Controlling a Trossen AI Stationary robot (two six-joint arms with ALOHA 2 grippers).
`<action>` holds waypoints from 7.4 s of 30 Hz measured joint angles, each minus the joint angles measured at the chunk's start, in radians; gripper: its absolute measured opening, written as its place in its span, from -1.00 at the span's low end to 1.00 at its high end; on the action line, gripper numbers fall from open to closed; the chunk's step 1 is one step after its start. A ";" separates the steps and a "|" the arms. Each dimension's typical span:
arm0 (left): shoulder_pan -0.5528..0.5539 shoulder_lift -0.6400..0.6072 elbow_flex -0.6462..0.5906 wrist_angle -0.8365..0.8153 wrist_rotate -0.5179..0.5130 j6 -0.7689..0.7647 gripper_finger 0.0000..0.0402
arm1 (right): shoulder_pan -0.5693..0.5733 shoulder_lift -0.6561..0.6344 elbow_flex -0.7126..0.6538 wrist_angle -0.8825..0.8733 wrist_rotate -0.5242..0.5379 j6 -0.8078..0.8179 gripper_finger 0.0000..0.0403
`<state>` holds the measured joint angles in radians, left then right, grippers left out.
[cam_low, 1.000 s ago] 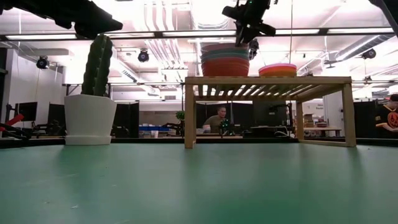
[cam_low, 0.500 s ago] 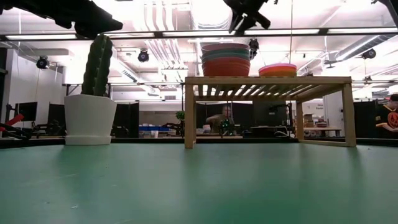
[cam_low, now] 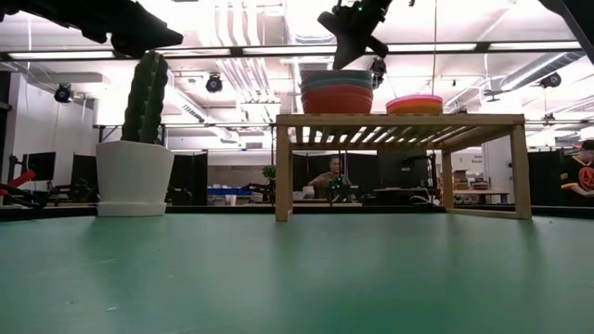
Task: Place and stack bowls onto a shelf
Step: Stack the pink bowl on top of the dark green bowl on the shelf, then return to Home Position
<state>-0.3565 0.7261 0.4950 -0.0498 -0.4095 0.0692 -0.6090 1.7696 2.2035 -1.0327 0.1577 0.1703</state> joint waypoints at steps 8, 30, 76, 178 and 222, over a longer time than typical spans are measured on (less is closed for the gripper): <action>0.000 0.000 0.000 -0.004 0.000 0.001 -0.06 | 0.013 -0.013 0.000 0.071 0.023 -0.012 -0.96; 0.000 0.000 0.000 -0.014 0.000 0.008 -0.06 | 0.070 0.048 0.001 0.188 0.028 -0.068 -0.96; -0.009 -0.198 -0.097 -0.035 0.001 0.000 -0.06 | 0.479 -0.507 -0.851 0.542 -0.122 -0.283 -0.96; -0.006 -0.682 -0.475 0.107 -0.240 -0.056 -0.99 | 0.583 -1.734 -2.158 0.960 -0.184 -0.144 -0.95; -0.006 -0.682 -0.475 0.108 -0.243 -0.056 -0.99 | 0.583 -1.734 -2.158 0.960 -0.183 -0.145 -0.95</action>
<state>-0.3630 0.0444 0.0196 0.0586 -0.6529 0.0135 -0.0265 0.0357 0.0452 -0.0723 -0.0257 0.0257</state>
